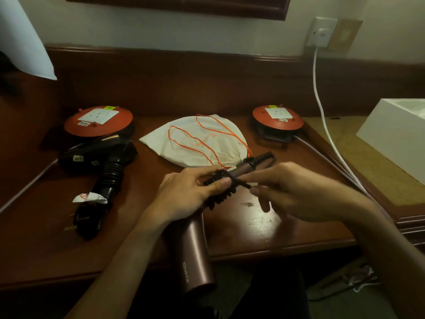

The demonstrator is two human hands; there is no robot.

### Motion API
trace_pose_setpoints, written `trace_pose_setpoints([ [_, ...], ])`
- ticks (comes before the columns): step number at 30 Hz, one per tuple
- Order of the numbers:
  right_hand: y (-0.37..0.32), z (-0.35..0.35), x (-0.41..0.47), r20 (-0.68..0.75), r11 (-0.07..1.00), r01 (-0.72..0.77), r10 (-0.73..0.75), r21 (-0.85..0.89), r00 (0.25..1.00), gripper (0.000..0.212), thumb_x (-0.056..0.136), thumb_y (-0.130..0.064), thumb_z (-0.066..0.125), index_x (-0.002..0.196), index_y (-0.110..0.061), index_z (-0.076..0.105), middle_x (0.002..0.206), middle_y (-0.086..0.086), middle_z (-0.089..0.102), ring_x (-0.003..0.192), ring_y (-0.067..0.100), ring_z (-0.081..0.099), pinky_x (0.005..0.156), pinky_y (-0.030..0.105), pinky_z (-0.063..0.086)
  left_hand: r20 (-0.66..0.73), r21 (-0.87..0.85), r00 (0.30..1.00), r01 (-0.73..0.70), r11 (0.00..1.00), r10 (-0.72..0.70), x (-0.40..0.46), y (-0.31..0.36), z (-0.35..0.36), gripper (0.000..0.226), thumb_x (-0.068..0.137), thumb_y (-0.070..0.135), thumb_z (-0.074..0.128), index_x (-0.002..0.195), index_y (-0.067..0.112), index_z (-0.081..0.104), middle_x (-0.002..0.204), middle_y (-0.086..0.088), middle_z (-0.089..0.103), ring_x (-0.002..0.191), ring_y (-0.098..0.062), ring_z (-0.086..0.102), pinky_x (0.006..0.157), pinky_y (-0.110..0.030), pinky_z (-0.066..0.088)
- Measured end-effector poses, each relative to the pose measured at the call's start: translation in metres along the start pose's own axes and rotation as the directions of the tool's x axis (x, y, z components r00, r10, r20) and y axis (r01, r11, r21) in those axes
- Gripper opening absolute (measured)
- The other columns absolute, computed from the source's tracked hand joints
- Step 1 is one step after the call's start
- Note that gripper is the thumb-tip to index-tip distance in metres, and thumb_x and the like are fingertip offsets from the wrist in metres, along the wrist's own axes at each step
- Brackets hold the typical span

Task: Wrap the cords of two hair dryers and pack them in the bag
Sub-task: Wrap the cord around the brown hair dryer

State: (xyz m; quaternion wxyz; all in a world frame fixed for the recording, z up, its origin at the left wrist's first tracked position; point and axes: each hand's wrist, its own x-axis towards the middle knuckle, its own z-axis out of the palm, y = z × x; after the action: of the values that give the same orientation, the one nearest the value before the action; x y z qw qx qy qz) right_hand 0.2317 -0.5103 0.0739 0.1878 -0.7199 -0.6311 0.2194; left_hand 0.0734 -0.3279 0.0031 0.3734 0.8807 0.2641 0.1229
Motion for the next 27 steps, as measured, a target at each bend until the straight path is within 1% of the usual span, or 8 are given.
trace_pose_setpoints([
  [3,0.010,0.030,-0.004,-0.171,0.995,0.051,-0.036,0.081,0.985,0.040,0.104,-0.018,0.053,0.136,-0.042,0.058,0.087,-0.008,0.068,0.065,0.004,0.061,0.059,0.018,0.047,-0.041,-0.067,0.999,0.002,0.998,-0.005,0.000,-0.008,-0.002,0.047,0.070,0.094,0.049,0.113,0.076,0.054,0.094,0.016,0.077,0.098,-0.011,0.073,0.101,-0.045,0.051],
  [7,0.026,0.069,0.001,-0.352,0.987,0.102,-0.052,0.125,0.935,0.019,0.103,-0.017,0.053,0.116,-0.015,0.066,0.114,-0.011,0.063,0.067,0.015,0.069,0.066,0.032,0.056,-0.077,-0.057,0.996,0.036,0.998,-0.040,-0.004,-0.004,-0.003,0.062,0.076,0.088,0.046,0.130,0.059,0.058,0.109,0.011,0.074,0.110,-0.013,0.067,0.106,-0.046,0.048],
  [9,0.028,0.083,0.005,-0.418,0.983,0.114,-0.044,0.145,0.908,0.016,0.104,-0.016,0.052,0.114,-0.016,0.064,0.117,-0.015,0.065,0.060,0.017,0.069,0.064,0.027,0.054,-0.078,-0.057,0.996,0.050,0.997,-0.054,-0.007,0.000,-0.005,0.068,0.075,0.085,0.046,0.133,0.053,0.059,0.111,0.011,0.072,0.114,-0.015,0.064,0.107,-0.045,0.047],
  [12,0.026,0.094,0.009,-0.472,0.971,0.162,-0.063,0.173,0.879,0.020,0.103,-0.018,0.050,0.117,-0.017,0.064,0.113,-0.006,0.066,0.061,0.011,0.066,0.059,0.031,0.052,-0.072,-0.036,0.997,0.020,0.999,-0.023,-0.014,0.002,-0.008,0.060,0.074,0.083,0.054,0.126,0.055,0.060,0.102,0.023,0.067,0.114,-0.009,0.061,0.108,-0.037,0.044],
  [15,0.026,0.097,0.006,-0.483,0.979,0.196,-0.145,0.058,0.864,0.025,0.104,-0.015,0.050,0.124,-0.012,0.063,0.119,-0.010,0.062,0.078,-0.009,0.059,0.067,0.014,0.045,-0.099,-0.013,0.995,-0.026,1.000,0.025,-0.020,0.009,-0.005,0.044,0.075,0.079,0.057,0.111,0.054,0.062,0.086,0.033,0.060,0.096,0.001,0.059,0.099,-0.029,0.041],
  [20,0.036,0.098,-0.001,-0.439,0.986,0.157,-0.168,-0.063,0.883,0.031,0.103,-0.018,0.049,0.132,-0.014,0.060,0.132,-0.009,0.059,0.109,0.003,0.060,0.085,0.026,0.052,-0.229,0.095,0.965,-0.108,0.990,0.127,-0.018,0.013,0.007,0.059,0.076,0.088,0.049,0.106,0.043,0.072,0.075,0.031,0.060,0.091,-0.003,0.067,0.091,-0.035,0.050],
  [24,0.041,0.096,-0.018,-0.392,0.994,0.109,-0.095,0.014,0.915,0.025,0.105,-0.023,0.049,0.125,-0.021,0.064,0.087,-0.009,0.070,0.068,0.000,0.060,0.063,0.012,0.040,-0.246,0.101,0.954,-0.148,0.984,0.169,-0.019,0.011,0.012,0.057,0.074,0.087,0.053,0.108,0.047,0.074,0.086,0.026,0.069,0.093,-0.002,0.068,0.091,-0.038,0.052],
  [27,0.044,0.088,-0.030,-0.299,0.991,0.065,-0.027,0.117,0.954,0.027,0.104,-0.032,0.049,0.124,-0.029,0.066,0.074,-0.004,0.067,0.061,0.007,0.059,0.057,0.024,0.045,-0.206,0.140,0.958,-0.172,0.975,0.199,-0.017,0.012,0.014,0.062,0.071,0.090,0.053,0.111,0.048,0.074,0.084,0.027,0.068,0.090,0.000,0.066,0.087,-0.031,0.049],
])
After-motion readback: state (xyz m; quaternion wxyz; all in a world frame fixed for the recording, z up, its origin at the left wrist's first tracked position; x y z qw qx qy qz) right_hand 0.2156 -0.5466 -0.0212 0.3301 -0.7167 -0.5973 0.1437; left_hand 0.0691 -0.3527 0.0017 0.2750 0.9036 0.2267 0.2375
